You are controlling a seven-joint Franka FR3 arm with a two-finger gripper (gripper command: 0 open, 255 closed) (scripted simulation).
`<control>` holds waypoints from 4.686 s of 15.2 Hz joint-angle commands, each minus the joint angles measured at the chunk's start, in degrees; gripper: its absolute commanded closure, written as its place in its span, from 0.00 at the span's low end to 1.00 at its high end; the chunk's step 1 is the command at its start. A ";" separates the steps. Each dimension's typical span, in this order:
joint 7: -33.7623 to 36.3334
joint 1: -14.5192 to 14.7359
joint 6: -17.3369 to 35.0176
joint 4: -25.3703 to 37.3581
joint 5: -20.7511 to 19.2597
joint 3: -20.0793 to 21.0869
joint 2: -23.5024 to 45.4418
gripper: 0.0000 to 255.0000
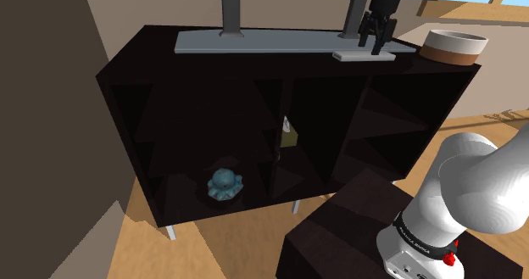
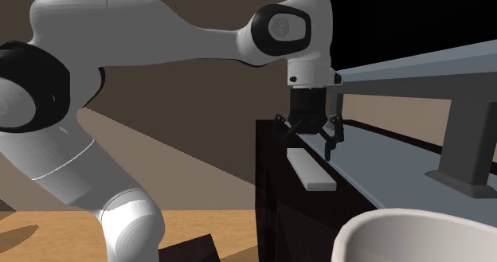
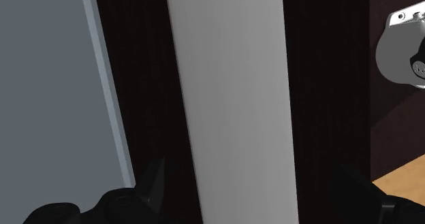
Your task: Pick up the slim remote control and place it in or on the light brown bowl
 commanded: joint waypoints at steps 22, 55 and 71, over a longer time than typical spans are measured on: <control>0.06 -0.07 1.20 -1.43 -0.19 -0.14 -0.26 1.00; -12.30 0.67 -20.08 31.45 2.80 -6.65 10.85 1.00; -52.49 -7.75 -21.64 48.97 22.96 -44.92 36.08 1.00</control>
